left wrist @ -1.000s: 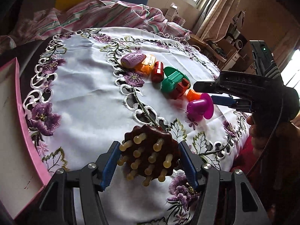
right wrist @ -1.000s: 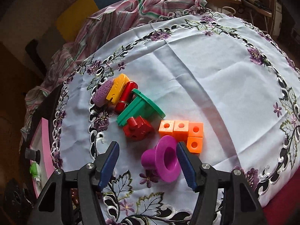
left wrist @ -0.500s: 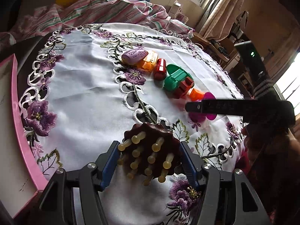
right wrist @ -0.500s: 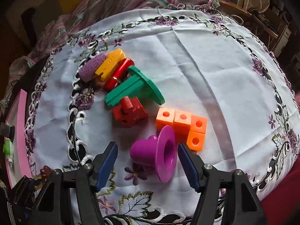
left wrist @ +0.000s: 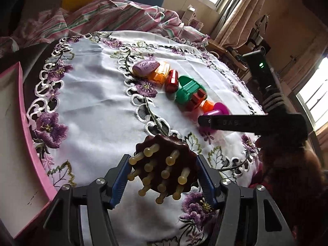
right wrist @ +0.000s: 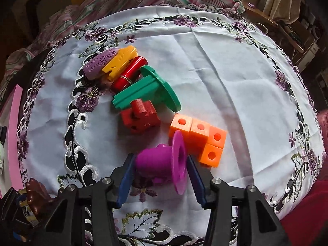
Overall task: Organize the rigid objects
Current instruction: 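Lift the brown brush with the left gripper while the right gripper grasps the magenta funnel, then carry the brush into the tray and open the left gripper, then carry the magenta funnel toward the tray with the right gripper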
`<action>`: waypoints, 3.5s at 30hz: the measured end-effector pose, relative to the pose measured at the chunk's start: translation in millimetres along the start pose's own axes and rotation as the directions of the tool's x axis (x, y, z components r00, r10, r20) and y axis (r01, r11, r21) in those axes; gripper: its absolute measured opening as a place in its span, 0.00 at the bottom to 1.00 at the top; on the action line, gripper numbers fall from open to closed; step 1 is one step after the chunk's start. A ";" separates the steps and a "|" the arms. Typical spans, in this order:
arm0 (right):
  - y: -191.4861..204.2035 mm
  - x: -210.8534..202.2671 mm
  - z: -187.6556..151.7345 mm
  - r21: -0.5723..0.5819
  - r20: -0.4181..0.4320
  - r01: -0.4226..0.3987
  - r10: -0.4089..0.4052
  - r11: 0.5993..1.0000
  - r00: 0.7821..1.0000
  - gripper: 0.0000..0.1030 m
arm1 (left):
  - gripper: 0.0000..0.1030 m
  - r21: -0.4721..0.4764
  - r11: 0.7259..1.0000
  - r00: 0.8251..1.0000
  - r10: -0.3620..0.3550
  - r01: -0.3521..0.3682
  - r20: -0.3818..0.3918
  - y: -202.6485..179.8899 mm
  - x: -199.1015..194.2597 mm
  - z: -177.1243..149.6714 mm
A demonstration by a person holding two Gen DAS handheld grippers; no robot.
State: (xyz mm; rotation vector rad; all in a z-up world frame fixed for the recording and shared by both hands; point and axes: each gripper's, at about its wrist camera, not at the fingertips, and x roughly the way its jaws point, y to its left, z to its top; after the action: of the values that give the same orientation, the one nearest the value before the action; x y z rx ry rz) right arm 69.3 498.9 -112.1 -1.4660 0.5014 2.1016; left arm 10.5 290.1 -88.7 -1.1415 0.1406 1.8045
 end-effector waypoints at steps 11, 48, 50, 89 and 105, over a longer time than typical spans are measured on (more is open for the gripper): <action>0.6 -1.2 -0.6 -0.016 0.006 -0.008 0.008 1.000 1.000 0.50 | 0.62 -0.138 0.990 0.987 0.048 -0.027 0.155 60.0 -77.9 30.1; 16.2 -2.5 -2.2 -0.065 0.016 -0.001 0.002 0.998 1.000 0.50 | 0.75 -0.337 0.864 0.882 0.443 -0.373 0.160 189.3 -109.1 34.1; 17.0 -3.5 -2.8 -0.069 0.019 0.000 0.002 0.998 1.000 0.50 | 0.75 -0.316 0.865 0.875 0.455 -0.391 0.164 173.9 -112.9 22.5; 56.3 -5.2 -16.5 -0.250 0.017 -0.071 0.078 0.966 0.997 0.50 | 0.81 -0.346 0.854 0.886 0.449 -0.389 0.112 129.5 -136.9 -59.0; 102.6 -28.2 -28.4 -0.334 0.026 -0.175 0.195 0.926 0.981 0.50 | 0.81 -0.370 0.849 0.885 0.448 -0.377 0.125 135.4 -151.9 -68.5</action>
State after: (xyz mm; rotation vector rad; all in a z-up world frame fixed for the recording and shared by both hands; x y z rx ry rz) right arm 35.8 395.4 -95.0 -1.5838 0.2813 2.4658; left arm -34.0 81.7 -62.5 -1.2126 -0.0545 2.3966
